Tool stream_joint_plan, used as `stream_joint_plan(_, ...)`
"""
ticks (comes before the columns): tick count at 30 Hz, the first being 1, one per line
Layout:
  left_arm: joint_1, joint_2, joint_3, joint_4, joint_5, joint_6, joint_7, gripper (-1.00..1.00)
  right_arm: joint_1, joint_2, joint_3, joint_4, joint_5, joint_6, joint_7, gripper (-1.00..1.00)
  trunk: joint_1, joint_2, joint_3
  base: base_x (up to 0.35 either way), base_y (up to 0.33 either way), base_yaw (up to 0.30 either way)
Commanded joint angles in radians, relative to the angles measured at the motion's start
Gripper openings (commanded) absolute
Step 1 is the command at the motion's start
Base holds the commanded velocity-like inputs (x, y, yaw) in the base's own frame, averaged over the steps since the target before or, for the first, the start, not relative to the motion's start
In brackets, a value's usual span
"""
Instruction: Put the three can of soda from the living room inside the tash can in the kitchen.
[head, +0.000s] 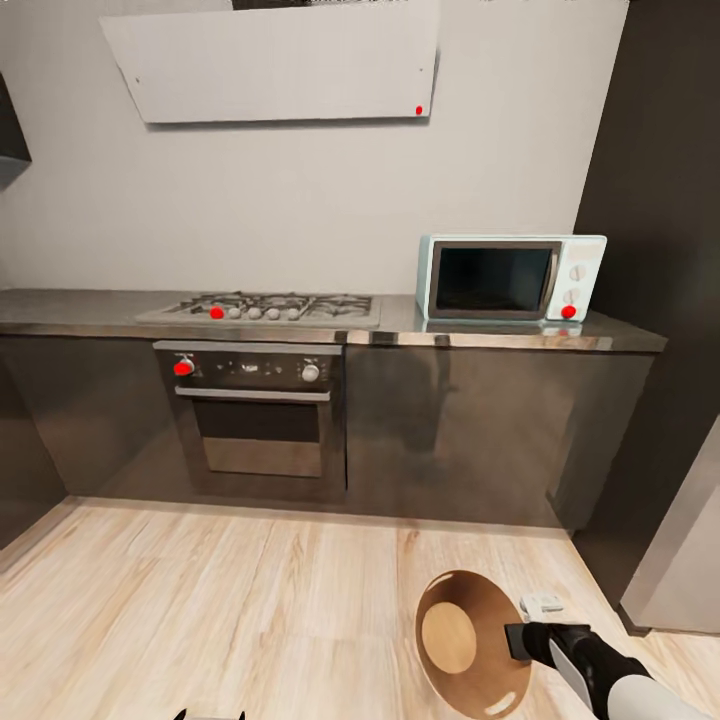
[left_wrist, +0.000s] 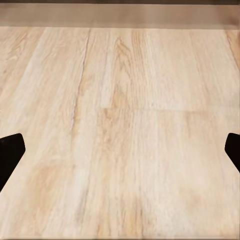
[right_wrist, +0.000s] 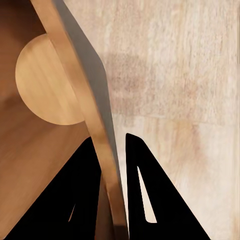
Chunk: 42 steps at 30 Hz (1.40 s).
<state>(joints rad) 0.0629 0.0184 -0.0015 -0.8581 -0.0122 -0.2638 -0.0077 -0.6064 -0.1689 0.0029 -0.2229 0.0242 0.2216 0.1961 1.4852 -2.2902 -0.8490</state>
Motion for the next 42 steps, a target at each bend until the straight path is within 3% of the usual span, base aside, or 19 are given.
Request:
stream_joint_plan(1, 0.000, 0.000, 0.000, 0.001, 0.000, 0.000, 0.000, 1.00, 0.002, 0.000, -0.006, -0.001, -0.007, -0.002, 0.005, -1.00, -0.004, 0.007, 0.003, 0.000, 0.000, 0.000)
stream_joint_plan(15, 0.000, 0.000, 0.000, 0.005, 0.001, -0.001, 0.000, 1.00, 0.046, -0.001, -0.006, -0.001, -0.008, -0.115, 0.005, -1.00, -0.058, 0.105, 0.047, 0.000, 0.000, 0.000)
stream_joint_plan(42, 0.000, 0.000, 0.000, 0.008, 0.000, -0.001, 0.001, 1.00, 0.132, -0.004, -0.008, -0.005, -0.007, -0.174, 0.015, -1.00, -0.161, 0.294, 0.132, 0.000, 0.000, 0.000)
